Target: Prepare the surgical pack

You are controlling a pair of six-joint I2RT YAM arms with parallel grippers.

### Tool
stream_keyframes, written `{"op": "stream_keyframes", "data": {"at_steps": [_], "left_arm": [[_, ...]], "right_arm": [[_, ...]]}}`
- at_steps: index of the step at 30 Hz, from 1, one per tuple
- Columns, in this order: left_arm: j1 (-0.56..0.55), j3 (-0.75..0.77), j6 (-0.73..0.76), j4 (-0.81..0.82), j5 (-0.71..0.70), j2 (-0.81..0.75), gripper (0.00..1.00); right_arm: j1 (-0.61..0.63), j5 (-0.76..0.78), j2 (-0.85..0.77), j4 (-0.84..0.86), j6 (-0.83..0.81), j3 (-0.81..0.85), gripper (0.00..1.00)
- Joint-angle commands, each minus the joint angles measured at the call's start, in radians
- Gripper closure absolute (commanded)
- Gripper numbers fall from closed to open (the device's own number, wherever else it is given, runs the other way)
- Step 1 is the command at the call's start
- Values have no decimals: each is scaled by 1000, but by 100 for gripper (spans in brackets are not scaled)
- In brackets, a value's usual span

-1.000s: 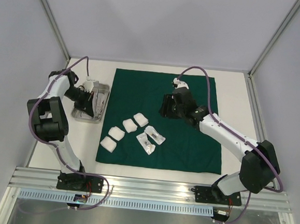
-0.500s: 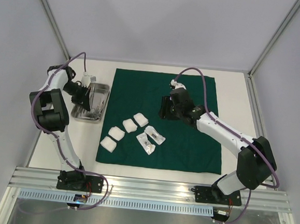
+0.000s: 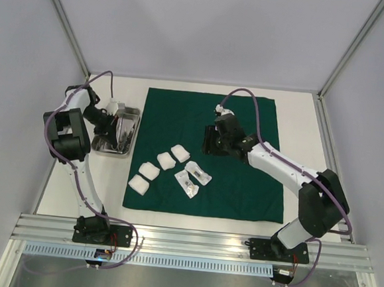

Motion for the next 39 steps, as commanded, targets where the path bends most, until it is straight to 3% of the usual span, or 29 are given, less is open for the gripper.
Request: {"op": "stream_keyframes", "data": {"at_steps": [1,8,19,29,39], "left_arm": [[1,49,45,-37,19,23,86],[1,90,36,-47,10,56,71],[1,109,21,-27,-55,4,64],[1,82,25,-51,-24,-92,63],[-14,-52,24,-39,60,-247,63]], "right_arm": [[0,-17,22,34,8,19,48],[0,-62,65,20,8,36,48],[28,-44,94,-37,-50,49,51],[103,15,134,-132,-135,85,49],[140,-8,267,-172,-202,132,47]]}}
